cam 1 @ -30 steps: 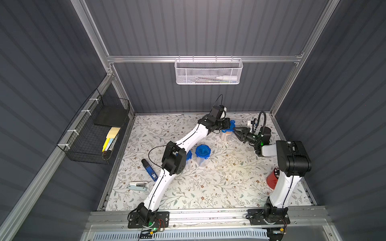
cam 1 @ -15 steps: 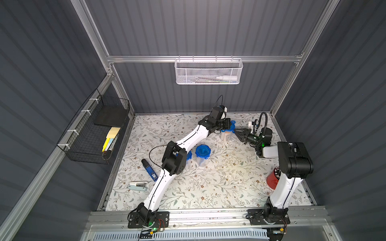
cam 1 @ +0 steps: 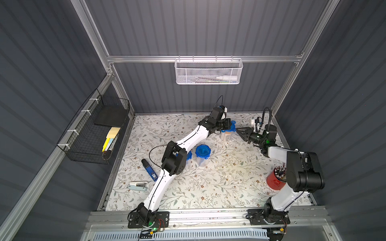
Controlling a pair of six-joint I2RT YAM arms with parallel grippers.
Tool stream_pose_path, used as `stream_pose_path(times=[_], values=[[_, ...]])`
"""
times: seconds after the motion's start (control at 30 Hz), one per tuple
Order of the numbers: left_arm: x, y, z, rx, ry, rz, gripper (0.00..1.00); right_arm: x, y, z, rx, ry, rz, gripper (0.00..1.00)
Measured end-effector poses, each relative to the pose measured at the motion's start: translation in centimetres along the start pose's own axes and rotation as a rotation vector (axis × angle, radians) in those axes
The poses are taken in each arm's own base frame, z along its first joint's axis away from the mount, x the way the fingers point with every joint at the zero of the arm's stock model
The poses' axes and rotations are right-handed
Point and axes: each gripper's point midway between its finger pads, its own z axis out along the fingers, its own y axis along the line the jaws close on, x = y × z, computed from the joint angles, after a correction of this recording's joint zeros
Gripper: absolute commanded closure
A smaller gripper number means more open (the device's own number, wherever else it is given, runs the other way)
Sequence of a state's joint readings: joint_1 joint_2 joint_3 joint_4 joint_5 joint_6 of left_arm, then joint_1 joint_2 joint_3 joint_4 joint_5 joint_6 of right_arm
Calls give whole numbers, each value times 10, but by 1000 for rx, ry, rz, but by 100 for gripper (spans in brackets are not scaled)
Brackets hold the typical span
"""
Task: Take out toiletry kits
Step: Unfasten the latch on the container.
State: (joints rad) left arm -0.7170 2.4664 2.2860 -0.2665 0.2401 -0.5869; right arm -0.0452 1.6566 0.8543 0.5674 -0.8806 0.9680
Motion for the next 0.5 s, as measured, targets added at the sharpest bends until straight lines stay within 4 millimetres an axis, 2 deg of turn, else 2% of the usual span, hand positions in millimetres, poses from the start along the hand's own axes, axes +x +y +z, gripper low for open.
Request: stream_pose_path(times=[0.17, 0.27, 0.33, 0.5], values=[[0, -1, -2, -4, 1, 0, 100, -36, 24, -4, 128, -45, -99, 54], [1, -1, -3, -9, 9, -2, 100, -51, 25, -2, 186, -55, -125, 52], [1, -1, -4, -11, 12, -3, 100, -56, 16, 3, 217, -44, -114, 51], [2, -1, -5, -15, 18, -2, 100, -54, -30, 23, 290, 19, -31, 51]])
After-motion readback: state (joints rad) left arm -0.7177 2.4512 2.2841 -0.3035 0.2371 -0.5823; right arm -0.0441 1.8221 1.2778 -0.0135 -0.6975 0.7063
